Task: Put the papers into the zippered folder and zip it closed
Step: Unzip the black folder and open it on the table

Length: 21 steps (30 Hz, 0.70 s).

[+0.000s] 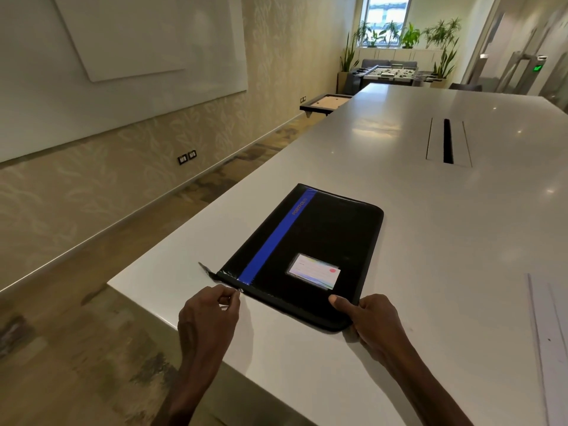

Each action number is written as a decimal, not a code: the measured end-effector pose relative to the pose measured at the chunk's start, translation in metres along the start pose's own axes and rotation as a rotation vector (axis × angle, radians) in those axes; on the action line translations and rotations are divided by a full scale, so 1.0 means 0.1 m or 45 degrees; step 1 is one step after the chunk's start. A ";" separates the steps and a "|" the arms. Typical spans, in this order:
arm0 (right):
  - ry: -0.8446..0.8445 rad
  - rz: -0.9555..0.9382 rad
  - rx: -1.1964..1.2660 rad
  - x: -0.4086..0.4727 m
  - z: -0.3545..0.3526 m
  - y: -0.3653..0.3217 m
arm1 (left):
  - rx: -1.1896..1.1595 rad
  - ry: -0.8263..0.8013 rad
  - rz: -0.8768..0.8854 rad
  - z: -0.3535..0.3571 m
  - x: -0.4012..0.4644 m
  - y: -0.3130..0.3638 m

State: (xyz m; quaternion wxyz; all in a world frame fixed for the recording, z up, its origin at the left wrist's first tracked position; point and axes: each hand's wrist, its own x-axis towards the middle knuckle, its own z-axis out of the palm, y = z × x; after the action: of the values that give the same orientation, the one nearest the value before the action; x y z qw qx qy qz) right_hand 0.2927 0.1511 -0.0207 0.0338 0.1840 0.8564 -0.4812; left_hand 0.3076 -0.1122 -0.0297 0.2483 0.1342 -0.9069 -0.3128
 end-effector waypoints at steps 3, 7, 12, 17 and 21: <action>-0.014 0.009 -0.001 -0.01 -0.01 -0.02 | 0.035 0.027 0.007 -0.01 0.07 -0.06; -0.017 0.000 0.013 -0.02 -0.01 -0.02 | 0.069 0.068 -0.026 -0.04 0.17 -0.11; -0.015 0.003 0.029 -0.01 -0.02 -0.02 | 0.081 0.073 -0.052 -0.08 0.22 -0.13; -0.020 -0.008 0.035 -0.03 -0.01 -0.01 | 0.134 0.157 -0.045 -0.16 0.28 -0.23; 0.005 -0.003 0.031 -0.03 -0.02 -0.03 | 0.134 0.173 -0.024 -0.22 0.33 -0.30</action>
State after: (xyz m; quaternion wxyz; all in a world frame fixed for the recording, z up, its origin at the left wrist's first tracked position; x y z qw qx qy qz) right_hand 0.2949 0.1504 -0.0165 0.0293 0.1842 0.8507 -0.4914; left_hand 0.2942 -0.1592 -0.0212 0.2988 0.1767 -0.9019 -0.2570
